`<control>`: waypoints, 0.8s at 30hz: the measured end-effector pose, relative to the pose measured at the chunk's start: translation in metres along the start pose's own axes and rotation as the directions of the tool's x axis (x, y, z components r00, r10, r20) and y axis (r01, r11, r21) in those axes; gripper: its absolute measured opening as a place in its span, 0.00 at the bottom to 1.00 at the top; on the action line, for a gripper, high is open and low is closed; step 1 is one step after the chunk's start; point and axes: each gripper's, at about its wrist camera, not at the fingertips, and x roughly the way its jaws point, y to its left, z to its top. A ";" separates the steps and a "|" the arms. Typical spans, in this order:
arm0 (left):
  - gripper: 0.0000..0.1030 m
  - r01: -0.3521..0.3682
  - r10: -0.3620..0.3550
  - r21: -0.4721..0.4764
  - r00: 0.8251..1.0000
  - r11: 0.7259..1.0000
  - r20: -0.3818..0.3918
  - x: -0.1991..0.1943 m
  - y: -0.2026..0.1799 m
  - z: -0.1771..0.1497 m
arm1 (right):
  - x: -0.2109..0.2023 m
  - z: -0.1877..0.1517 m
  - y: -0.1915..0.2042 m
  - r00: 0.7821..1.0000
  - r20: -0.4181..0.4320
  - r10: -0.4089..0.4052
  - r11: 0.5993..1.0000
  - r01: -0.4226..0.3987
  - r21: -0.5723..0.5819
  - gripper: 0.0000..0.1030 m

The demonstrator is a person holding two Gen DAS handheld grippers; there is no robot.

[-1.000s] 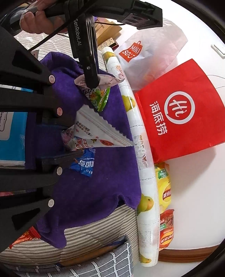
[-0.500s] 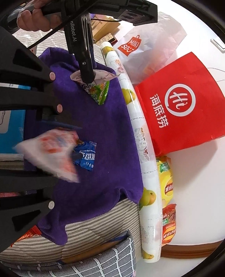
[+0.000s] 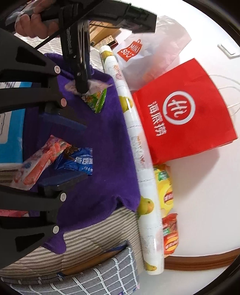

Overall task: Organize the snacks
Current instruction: 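Open the right tool to drop the white packet while the left tool drops the pink-white wrapper on the towel, then grasp the pink silver-banded packet with the right tool while the left tool reaches toward the loose snacks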

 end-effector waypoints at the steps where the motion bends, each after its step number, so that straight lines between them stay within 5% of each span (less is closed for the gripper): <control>1: 0.38 0.000 0.000 -0.001 1.000 1.000 -0.005 0.001 0.000 0.000 | -0.003 0.001 0.002 1.000 0.014 0.003 1.000 -0.002 -0.006 0.53; 7: 0.39 0.004 -0.004 -0.005 1.000 1.000 -0.024 0.005 -0.002 0.000 | -0.014 0.002 0.008 0.999 0.050 -0.017 0.999 0.019 -0.036 0.55; 14: 0.57 0.003 -0.003 0.005 1.000 1.000 -0.004 -0.007 -0.007 -0.001 | -0.025 0.001 0.005 0.998 0.058 -0.035 0.999 0.037 -0.023 0.55; 24: 0.58 0.020 -0.022 0.042 0.998 0.999 0.052 -0.040 -0.019 -0.008 | -0.068 -0.009 -0.002 0.991 0.077 -0.105 0.994 0.107 -0.021 0.55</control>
